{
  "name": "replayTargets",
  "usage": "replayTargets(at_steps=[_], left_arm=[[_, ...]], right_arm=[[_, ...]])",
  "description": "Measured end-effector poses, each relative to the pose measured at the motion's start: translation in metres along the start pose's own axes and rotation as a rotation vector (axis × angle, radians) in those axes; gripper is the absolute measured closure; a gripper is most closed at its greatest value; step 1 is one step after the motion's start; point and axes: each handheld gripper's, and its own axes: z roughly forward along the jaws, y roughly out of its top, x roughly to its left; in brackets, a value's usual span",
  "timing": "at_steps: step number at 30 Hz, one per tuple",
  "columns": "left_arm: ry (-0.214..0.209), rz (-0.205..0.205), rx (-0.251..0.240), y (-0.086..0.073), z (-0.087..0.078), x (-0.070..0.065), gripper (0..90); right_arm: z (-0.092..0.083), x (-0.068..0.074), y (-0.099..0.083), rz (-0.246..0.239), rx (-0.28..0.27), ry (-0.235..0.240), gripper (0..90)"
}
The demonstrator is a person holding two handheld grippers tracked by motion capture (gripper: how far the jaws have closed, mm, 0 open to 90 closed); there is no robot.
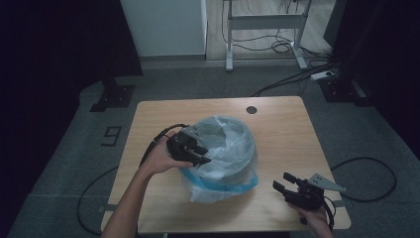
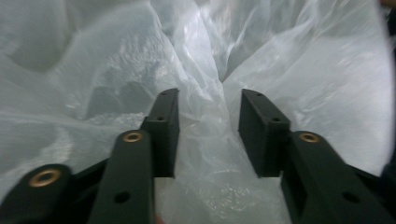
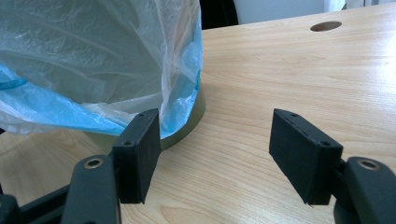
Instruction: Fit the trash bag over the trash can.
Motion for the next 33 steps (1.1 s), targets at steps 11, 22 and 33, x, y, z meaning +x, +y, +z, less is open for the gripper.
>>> replayTargets(at_steps=[11, 22, 33], left_arm=[[0.044, -0.015, -0.141, 0.002, -0.025, 0.006, 46.0], [0.008, -0.005, -0.198, 0.02, -0.026, 0.011, 43.8], [-0.038, 0.03, -0.202, 0.043, -0.013, 0.008, 43.5]], right_arm=[[0.0, 0.0, 0.0, 0.0, 0.003, -0.006, 33.2], [-0.003, -0.005, 0.0, 0.014, -0.002, -0.013, 33.2], [-0.002, -0.004, -0.001, 0.013, -0.002, -0.012, 33.2]])
